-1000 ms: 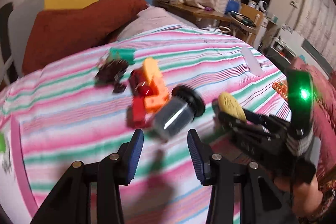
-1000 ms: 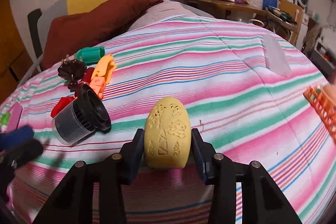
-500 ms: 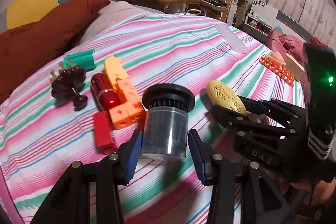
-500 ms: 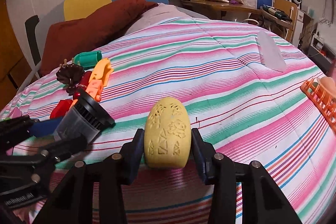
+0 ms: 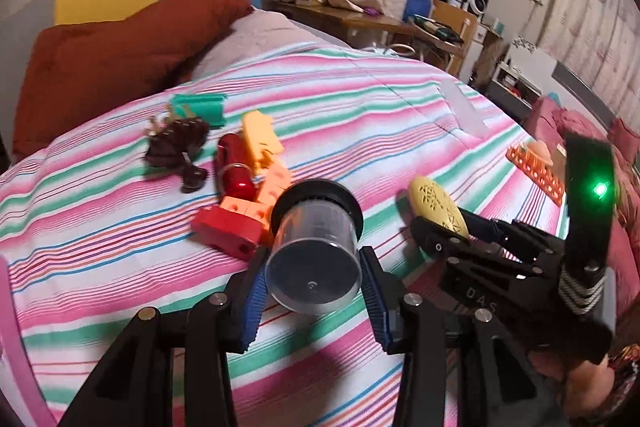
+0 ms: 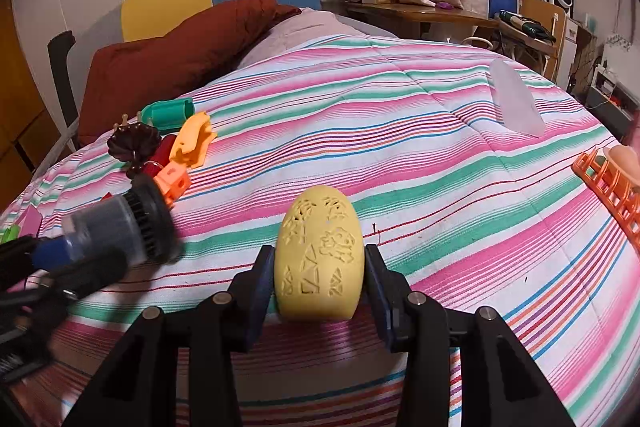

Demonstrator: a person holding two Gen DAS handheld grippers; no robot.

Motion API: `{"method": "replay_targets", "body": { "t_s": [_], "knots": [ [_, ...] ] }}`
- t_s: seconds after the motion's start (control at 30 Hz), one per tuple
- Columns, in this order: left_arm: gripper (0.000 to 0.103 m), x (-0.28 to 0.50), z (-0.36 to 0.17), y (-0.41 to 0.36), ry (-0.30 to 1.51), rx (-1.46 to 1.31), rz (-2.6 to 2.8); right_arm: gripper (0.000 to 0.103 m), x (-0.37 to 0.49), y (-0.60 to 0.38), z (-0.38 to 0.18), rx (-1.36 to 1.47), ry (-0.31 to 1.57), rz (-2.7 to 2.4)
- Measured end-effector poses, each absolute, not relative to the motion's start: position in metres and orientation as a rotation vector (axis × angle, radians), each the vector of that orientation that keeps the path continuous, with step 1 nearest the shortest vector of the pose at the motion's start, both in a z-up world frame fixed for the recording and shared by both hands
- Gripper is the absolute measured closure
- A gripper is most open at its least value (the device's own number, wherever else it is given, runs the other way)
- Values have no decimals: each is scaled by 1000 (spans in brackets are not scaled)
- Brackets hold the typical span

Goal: Organize rigid objects
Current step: 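Grasp the black-grey cup with the left gripper while the right gripper holds the yellow egg, then carry the black-grey cup to the tray and set it down with the left gripper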

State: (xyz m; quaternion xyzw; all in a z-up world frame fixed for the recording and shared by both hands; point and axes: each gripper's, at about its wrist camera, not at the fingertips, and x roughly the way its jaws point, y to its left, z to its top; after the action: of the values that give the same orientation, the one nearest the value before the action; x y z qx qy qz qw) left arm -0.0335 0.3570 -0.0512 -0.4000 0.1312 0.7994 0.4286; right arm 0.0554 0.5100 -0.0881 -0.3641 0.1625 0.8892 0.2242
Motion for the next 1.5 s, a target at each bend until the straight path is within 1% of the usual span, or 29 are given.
{"method": "replay_targets", "body": {
  "t_s": [0.13, 0.23, 0.4, 0.53, 0.7, 0.87, 1.2, 1.5],
  "knots": [
    [59, -38, -49, 357, 313, -1020, 2005, 58, 55, 510, -88, -1006, 446, 2454],
    [59, -44, -38, 357, 260, -1017, 2018, 58, 57, 511, -88, -1002, 454, 2456],
    [59, -43, -35, 366, 335, -993, 2030, 58, 56, 510, -88, -1004, 446, 2454],
    [59, -45, -41, 371, 309, -1006, 2058, 58, 56, 510, -88, -1003, 449, 2454],
    [59, -35, -48, 377, 368, -955, 2072, 58, 56, 511, -88, -1003, 448, 2454],
    [59, -35, -47, 370, 328, -938, 2102, 58, 56, 511, -88, -1003, 447, 2454],
    [59, -36, -33, 334, 212, -981, 2120, 58, 54, 508, -88, -1006, 414, 2447],
    [59, -20, -18, 272, 151, -975, 2140, 59, 54, 504, -88, -1011, 373, 2434]
  ]
}}
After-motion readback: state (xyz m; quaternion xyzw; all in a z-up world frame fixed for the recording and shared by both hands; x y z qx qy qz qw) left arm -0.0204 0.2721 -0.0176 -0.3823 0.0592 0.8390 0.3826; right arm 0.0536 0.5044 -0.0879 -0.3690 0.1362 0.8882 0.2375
